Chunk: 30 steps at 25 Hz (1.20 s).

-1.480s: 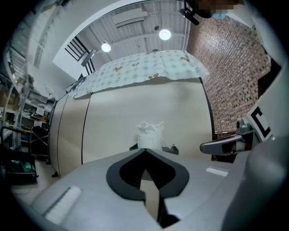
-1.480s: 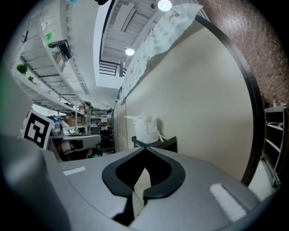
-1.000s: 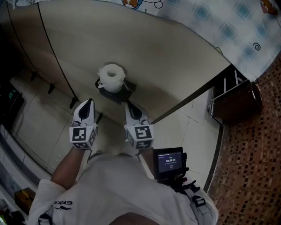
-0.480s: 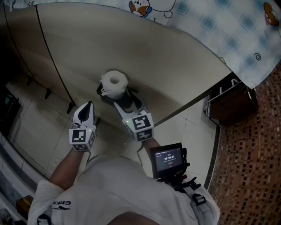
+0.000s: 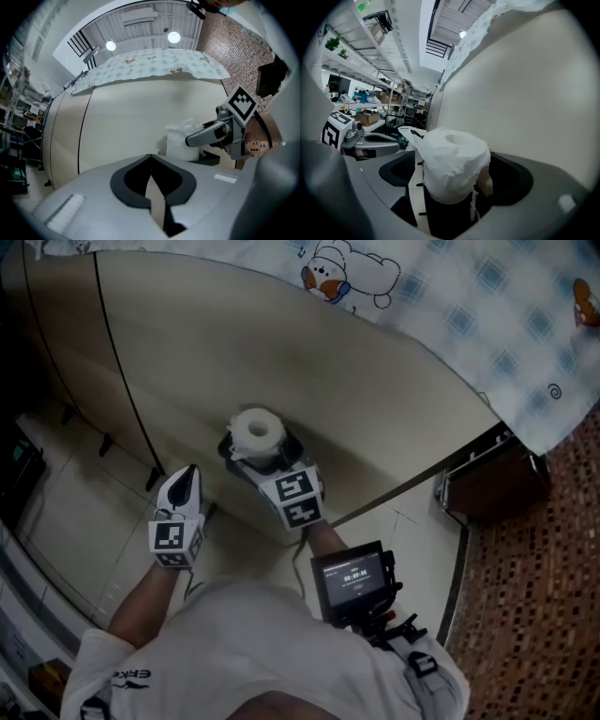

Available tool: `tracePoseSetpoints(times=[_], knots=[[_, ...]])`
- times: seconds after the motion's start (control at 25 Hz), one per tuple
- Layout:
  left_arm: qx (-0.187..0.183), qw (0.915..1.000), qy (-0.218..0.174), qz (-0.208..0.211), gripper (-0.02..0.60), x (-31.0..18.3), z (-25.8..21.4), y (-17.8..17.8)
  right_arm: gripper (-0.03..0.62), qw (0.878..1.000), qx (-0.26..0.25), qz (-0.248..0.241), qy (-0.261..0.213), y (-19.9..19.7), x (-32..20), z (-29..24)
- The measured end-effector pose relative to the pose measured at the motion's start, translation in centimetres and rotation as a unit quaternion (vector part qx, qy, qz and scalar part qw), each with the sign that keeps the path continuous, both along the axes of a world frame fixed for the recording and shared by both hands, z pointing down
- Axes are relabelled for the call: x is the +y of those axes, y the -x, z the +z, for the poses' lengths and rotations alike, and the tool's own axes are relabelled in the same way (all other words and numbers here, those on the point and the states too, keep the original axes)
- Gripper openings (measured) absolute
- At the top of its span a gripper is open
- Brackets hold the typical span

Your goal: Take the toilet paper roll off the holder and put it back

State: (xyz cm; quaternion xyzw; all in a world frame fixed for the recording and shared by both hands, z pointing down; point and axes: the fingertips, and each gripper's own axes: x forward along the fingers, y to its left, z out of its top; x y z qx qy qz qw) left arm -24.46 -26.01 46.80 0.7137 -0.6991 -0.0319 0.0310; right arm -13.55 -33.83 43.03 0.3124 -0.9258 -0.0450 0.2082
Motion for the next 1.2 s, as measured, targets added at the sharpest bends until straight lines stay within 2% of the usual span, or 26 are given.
tracePoseSetpoints(times=[0.36,0.6,0.92,1.2], knots=[[0.007,0.9999,0.005,-0.014,0.002,0.2,0.5,1.6,0.504,0.999,0.034,0.013,-0.008,1.6,-1.8,0.5],[0.01,0.9997,0.008,-0.018,0.002,0.4,0.6,2.1,0.482,0.999,0.03,0.013,-0.01,1.6,-1.8,0.5],[0.002,1.0,0.003,-0.001,0.002,0.0,0.0,1.2,0.472,0.999,0.003,0.031,-0.014,0.5,-1.5,-0.4],[-0.01,0.9993,-0.018,0.03,0.002,-1.0,-2.3,-1.2,0.471,0.997,-0.043,0.059,-0.039,-2.5,-0.6,-3.5]])
